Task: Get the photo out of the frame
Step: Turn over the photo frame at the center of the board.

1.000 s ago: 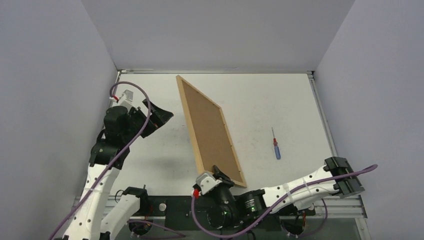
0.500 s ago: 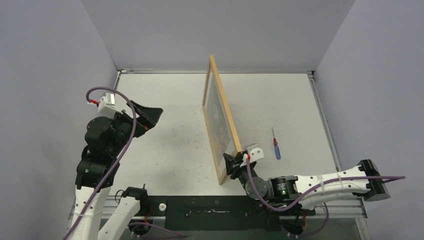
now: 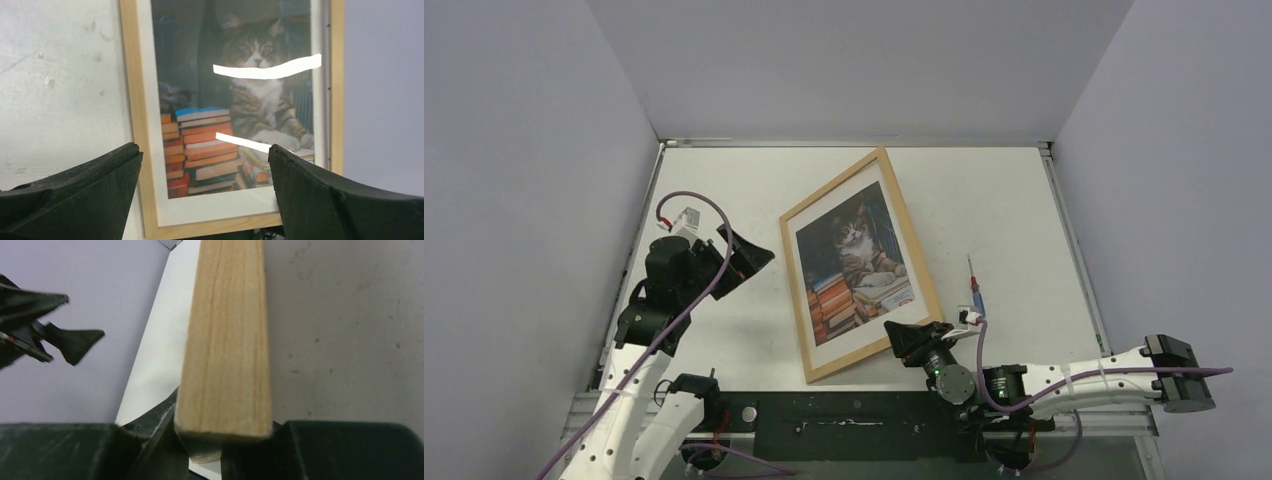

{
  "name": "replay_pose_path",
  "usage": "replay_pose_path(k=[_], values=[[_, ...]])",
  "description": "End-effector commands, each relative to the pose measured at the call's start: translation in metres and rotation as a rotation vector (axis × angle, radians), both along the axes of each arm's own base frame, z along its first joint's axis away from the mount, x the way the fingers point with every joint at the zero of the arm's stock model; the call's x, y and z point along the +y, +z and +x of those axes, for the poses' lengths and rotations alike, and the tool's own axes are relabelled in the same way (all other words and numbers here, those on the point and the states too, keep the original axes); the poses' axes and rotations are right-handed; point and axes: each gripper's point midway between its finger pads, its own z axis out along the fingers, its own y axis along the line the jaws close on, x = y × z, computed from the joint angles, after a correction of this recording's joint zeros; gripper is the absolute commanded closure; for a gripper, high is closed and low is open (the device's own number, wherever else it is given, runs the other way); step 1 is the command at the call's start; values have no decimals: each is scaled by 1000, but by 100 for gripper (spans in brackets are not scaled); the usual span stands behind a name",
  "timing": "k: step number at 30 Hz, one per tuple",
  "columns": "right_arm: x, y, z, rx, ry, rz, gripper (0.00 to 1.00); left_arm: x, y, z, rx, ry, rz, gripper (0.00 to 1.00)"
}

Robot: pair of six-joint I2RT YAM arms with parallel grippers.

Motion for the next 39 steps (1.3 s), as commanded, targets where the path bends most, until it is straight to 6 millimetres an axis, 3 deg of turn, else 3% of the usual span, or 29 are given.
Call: replay_pose_path(k=[1,11,17,21,23,27,39], values=[[-3,-5,2,108,-51,215,100,-7,-34,-4,47,-42,-20,3],[1,-56,0,283,-131,250,93,-8,-126,-23,234,-38,-29,3],[-3,-75,-1,337,-179,218,82,-13,-161,-34,312,-53,-37,3],[-7,-86,-4,376,-188,207,76,-13,-171,-36,334,-53,-28,3],[-8,-88,-6,391,-183,191,64,-14,-173,-36,337,-55,-23,3],[-14,-92,-11,416,-168,130,50,-13,-174,-36,342,-62,-9,3],[-21,-96,-22,457,-118,81,39,-13,-176,-36,352,-68,3,3]])
